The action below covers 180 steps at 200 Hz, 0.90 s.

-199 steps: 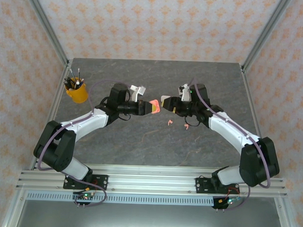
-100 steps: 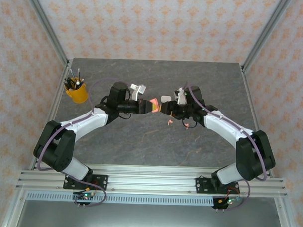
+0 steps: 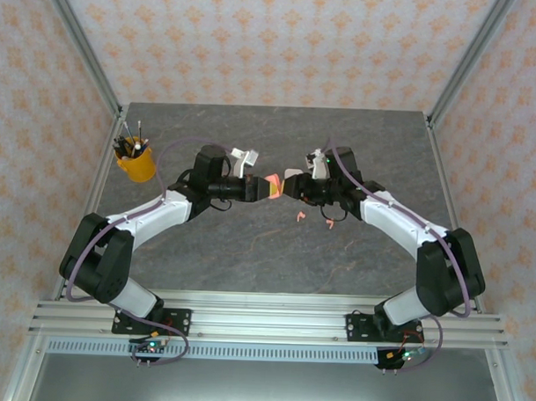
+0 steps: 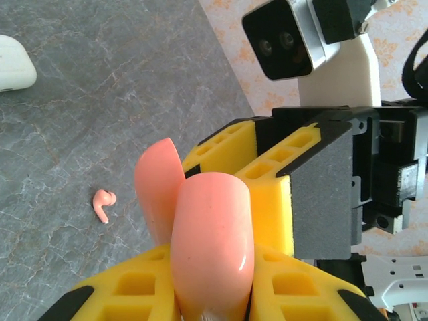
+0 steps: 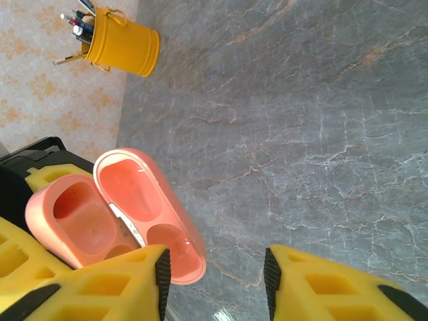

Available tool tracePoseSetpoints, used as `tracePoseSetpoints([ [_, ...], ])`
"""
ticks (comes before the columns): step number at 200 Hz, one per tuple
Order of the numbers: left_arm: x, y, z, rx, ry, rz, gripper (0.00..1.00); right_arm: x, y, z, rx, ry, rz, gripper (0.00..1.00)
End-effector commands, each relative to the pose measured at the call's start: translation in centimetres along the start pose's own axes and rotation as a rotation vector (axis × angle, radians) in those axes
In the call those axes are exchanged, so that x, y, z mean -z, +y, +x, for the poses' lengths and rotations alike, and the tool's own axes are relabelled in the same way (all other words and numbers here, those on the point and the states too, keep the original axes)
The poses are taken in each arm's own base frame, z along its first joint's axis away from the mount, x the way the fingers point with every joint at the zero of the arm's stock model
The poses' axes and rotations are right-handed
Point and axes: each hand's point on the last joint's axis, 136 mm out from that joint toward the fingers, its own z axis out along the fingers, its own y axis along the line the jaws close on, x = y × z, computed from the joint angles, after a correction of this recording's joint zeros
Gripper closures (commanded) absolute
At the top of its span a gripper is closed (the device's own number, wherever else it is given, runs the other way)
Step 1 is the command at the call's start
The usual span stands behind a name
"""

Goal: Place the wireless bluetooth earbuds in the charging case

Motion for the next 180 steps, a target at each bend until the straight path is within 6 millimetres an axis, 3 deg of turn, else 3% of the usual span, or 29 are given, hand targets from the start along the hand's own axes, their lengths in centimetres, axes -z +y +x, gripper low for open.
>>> tracePoseSetpoints([
  [1, 0.4, -3.2, -1.2, -0.057, -0.015, 0.09, 1.0, 0.4, 1.1, -0.9, 0.039, 0.003, -0.057, 0.59],
  [79, 0.6, -5.1, -1.8, -0.086, -0.014, 0.141, 1.0, 0.6, 2.2, -1.3, 0.061, 0.042, -0.164, 0.63],
  [180, 0.4, -5.2, -1.7, -0.089, 0.001, 0.144, 1.0, 1.4, 3.2, 0.1, 0.092, 0.095, -0.225, 0.66],
])
